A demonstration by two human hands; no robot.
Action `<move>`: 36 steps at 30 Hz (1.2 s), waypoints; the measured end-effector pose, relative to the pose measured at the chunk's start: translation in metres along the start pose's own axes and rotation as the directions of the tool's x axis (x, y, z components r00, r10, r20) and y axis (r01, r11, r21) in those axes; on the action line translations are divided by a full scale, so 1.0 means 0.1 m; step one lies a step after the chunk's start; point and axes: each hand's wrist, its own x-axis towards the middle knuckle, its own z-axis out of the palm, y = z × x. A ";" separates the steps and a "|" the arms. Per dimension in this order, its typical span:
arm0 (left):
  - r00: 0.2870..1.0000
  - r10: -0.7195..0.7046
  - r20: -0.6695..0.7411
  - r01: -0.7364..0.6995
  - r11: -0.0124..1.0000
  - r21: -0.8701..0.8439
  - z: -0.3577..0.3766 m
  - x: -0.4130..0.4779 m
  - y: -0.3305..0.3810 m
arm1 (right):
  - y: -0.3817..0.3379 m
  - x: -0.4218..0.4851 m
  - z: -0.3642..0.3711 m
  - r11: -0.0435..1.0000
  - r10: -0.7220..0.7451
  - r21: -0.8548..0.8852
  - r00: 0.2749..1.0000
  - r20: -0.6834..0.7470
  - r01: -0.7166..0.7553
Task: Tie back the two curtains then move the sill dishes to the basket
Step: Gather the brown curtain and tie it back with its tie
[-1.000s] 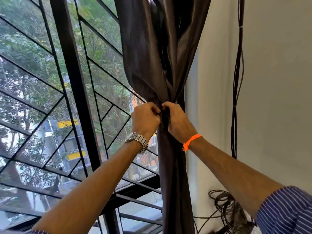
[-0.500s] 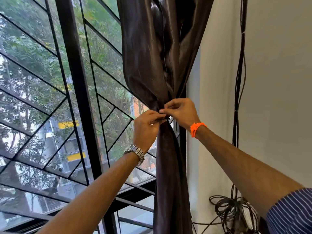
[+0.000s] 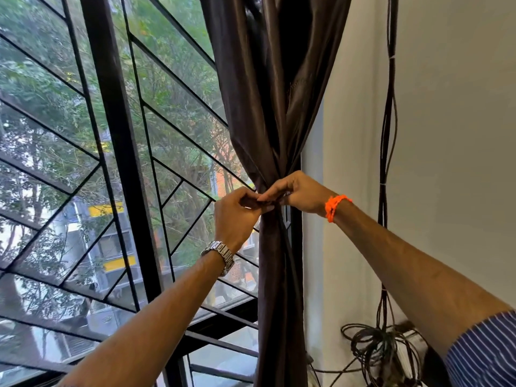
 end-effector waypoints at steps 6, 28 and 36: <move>0.993 -0.112 0.050 0.115 0.991 -0.069 0.08 0.02 -0.10 | 0.08 -0.09 0.02 0.996 -0.001 0.087 0.993 -0.116 0.011; 0.998 0.065 0.008 -0.065 0.998 0.013 0.44 0.04 0.05 | 0.19 -0.05 0.03 0.979 0.034 -0.157 0.860 -0.508 -0.132; 0.962 0.264 0.074 -0.274 0.930 0.244 0.49 0.09 0.18 | 0.15 -0.09 -0.03 0.978 0.156 -0.036 0.834 -0.530 -0.206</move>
